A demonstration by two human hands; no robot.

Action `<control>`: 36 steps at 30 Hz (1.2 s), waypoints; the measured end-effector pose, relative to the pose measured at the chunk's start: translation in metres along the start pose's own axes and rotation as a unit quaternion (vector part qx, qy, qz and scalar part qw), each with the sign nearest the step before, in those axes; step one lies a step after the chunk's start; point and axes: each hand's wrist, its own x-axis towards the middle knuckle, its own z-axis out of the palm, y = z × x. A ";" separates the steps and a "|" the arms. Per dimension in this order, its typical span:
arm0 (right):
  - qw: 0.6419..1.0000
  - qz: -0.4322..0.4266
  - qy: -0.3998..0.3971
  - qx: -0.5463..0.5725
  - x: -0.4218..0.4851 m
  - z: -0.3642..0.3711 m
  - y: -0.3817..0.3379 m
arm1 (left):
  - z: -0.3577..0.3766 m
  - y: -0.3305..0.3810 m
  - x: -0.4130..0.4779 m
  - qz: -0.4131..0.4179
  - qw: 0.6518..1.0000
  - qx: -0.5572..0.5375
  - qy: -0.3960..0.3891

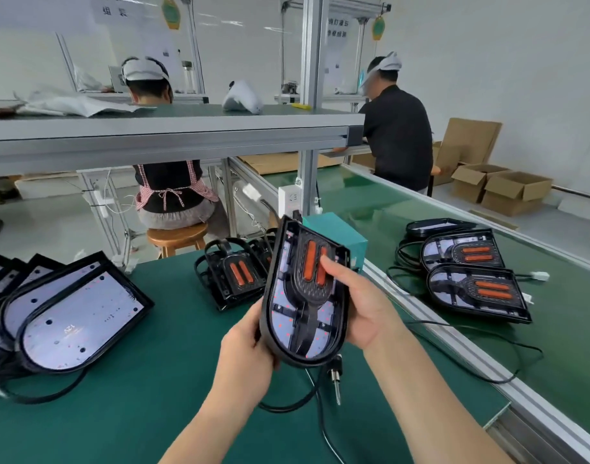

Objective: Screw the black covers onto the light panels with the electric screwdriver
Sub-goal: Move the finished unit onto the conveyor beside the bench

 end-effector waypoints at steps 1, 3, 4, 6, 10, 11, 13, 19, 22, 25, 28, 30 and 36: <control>1.000 0.002 -0.007 0.008 0.001 -0.001 0.002 | 0.002 0.002 -0.002 0.020 0.999 0.031 -0.006; 1.000 -0.009 -0.017 0.018 0.003 -0.004 0.004 | 0.001 0.005 -0.004 0.044 0.994 0.101 -0.010; 0.999 -0.018 -0.023 0.024 0.002 -0.005 0.004 | 0.000 0.005 -0.004 0.043 0.991 0.126 -0.015; 0.998 -0.036 -0.036 0.036 0.000 -0.009 0.002 | -0.003 0.005 -0.001 0.044 0.983 0.173 -0.033; 0.996 -0.080 -0.032 0.038 -0.004 -0.021 -0.009 | 0.000 0.007 0.004 0.094 0.966 0.239 -0.042; 0.995 -0.091 -0.023 0.042 -0.005 -0.024 -0.013 | 0.001 0.006 0.004 0.101 0.966 0.234 -0.042; 0.993 -0.105 -0.001 0.055 -0.007 -0.032 -0.022 | 0.006 0.003 0.003 0.101 0.971 0.211 -0.048; 0.990 -0.110 0.020 0.087 -0.012 -0.047 -0.024 | 0.022 -0.003 0.007 0.114 0.963 0.217 -0.114; 0.988 -0.110 0.000 0.112 -0.013 -0.054 -0.025 | 0.031 -0.003 0.009 0.158 0.952 0.235 -0.119; 0.985 -0.119 0.003 0.125 -0.012 -0.066 -0.026 | 0.041 0.000 0.010 0.177 0.948 0.237 -0.117; 0.974 -0.172 0.044 0.141 -0.013 -0.080 -0.034 | 0.044 -0.009 0.010 0.128 0.963 0.225 -0.078; 0.956 -0.228 0.085 0.164 -0.013 -0.095 -0.046 | 0.039 -0.022 0.010 0.087 0.968 0.232 -0.037; 0.876 -0.322 0.279 0.228 -0.009 -0.160 -0.076 | 0.016 -0.052 0.010 0.006 0.957 0.273 0.094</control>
